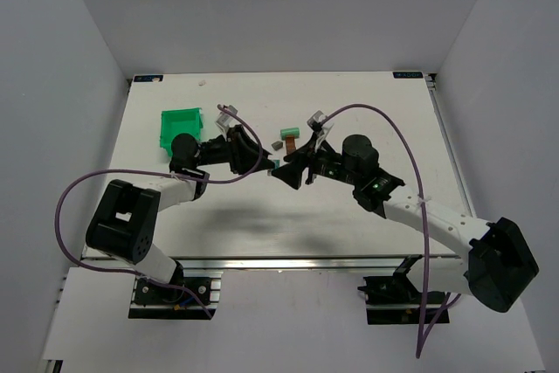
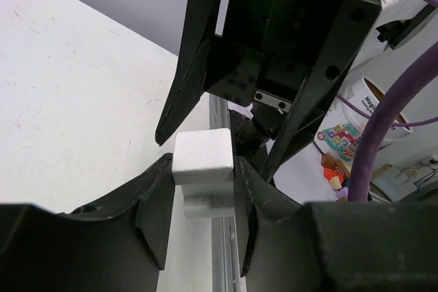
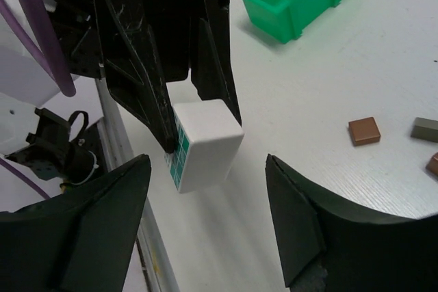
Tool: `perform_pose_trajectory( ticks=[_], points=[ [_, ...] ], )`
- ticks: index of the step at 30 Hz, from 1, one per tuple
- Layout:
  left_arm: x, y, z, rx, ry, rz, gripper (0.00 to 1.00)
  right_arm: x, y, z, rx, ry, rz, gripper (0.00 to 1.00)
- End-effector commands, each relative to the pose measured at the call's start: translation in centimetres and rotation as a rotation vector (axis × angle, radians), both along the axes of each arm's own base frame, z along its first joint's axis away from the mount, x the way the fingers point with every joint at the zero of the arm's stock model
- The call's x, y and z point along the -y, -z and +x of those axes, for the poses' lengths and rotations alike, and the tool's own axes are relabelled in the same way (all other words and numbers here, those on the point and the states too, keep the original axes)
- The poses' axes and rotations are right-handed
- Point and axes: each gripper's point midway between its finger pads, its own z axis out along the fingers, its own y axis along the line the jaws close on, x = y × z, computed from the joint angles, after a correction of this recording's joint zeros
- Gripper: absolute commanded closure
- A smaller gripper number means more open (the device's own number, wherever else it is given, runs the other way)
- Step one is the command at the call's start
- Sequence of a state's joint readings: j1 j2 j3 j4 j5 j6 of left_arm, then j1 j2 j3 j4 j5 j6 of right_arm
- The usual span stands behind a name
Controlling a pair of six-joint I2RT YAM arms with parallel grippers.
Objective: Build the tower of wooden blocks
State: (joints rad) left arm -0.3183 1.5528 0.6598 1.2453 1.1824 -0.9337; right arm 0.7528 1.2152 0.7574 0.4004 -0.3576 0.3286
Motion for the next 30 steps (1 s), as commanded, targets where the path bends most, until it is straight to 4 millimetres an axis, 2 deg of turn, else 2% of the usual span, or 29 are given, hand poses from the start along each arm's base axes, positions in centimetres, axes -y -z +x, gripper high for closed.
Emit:
perform_pose_trajectory(
  ticks=[1,5,7,10,14,15,16,17,19,20,22,25,28,30],
  points=[
    [-0.2,-1.6,-1.3,0.086,0.014,-0.024,1.0,-1.2,-4.0,0.0,0.039,-0.053,0.108,0.28],
    [-0.4,-1.9,-1.8,0.108,0.014,-0.031,1.0,-1.6,-3.9,-0.3,0.024,-0.086,0.113,0.4],
    [-0.5,-2.0,-1.9,0.113,0.01,-0.035,1.0,-1.8,-3.8,-0.7,0.024,-0.113,0.117,0.43],
    [-0.5,-2.1,-2.0,0.113,0.009,-0.036,1.0,-1.9,-4.1,-1.1,0.034,-0.14,0.129,0.59],
    [-0.5,-2.1,-2.1,0.115,0.006,-0.038,1.0,-1.9,-4.5,-1.8,0.065,-0.182,0.133,0.87],
    [-0.5,-2.1,-2.0,0.113,0.007,-0.035,1.0,-1.8,-4.5,-1.9,0.076,-0.183,0.13,0.91],
    [-0.5,-1.9,-1.9,0.103,0.006,-0.032,0.93,-1.7,-4.4,-1.9,0.082,-0.182,0.124,0.96],
    [-0.5,-1.9,-1.9,0.098,0.011,-0.026,0.81,-1.5,-4.3,-1.7,0.087,-0.167,0.114,1.0],
    [-0.5,-1.7,-1.7,0.088,0.013,-0.018,0.52,-1.0,-4.2,-0.9,0.126,-0.119,0.083,1.0],
    [-0.5,-1.6,-1.7,0.079,0.012,-0.013,0.45,-0.7,-3.8,-0.7,0.117,-0.095,0.058,1.0],
    [-0.5,-1.2,-1.3,0.07,0.003,-0.003,0.32,0.2,-4.0,0.0,0.154,-0.039,0.032,1.0],
    [-0.4,-0.7,-0.7,0.054,-0.021,0.016,0.24,1.5,-4.2,0.4,0.178,0.023,-0.004,1.0],
    [-0.2,-0.5,-0.1,0.051,-0.039,0.039,0.27,2.5,-4.3,0.9,0.181,0.073,-0.03,1.0],
    [-0.2,-0.6,0.2,0.058,-0.055,0.054,0.24,2.7,-4.3,0.8,0.192,0.071,-0.04,1.0]
  ],
)
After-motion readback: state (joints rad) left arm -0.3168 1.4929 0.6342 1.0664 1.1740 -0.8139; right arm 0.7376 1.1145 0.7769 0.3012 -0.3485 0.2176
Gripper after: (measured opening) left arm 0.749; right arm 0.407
